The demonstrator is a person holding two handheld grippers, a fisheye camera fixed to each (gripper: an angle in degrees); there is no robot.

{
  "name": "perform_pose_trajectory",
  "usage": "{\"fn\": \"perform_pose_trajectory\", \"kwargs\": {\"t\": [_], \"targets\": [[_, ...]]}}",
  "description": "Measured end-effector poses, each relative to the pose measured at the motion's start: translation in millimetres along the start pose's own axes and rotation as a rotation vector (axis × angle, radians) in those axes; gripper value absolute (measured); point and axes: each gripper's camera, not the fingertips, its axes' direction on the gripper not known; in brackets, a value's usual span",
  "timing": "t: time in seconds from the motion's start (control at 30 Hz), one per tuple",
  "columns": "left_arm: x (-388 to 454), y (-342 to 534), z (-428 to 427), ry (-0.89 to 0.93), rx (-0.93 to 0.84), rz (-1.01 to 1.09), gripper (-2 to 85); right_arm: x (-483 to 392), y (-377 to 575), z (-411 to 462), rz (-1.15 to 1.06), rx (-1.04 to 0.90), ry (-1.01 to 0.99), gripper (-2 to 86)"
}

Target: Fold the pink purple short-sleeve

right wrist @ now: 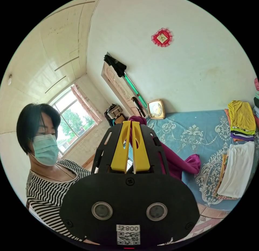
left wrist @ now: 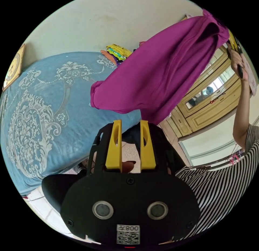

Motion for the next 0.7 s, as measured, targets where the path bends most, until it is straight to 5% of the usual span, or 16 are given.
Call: {"fn": "perform_pose_trajectory", "kwargs": {"t": [0.2, 0.37, 0.7], "targets": [[-68.2, 38.5, 89.6, 0.278, -0.067, -0.173, 10.2, -29.5, 6.0, -26.0, -0.001, 0.006, 0.005, 0.4], [-160.5, 113.4, 164.9, 0.754, 0.051, -0.457, 10.2, -43.8, 11.6, -43.7, 0.015, 0.015, -0.014, 0.4], [-246.3, 177.4, 291.1, 1.024, 0.143, -0.693, 11.1, -76.4, 20.0, -65.5, 0.018, 0.01, -0.012, 0.3]]}}
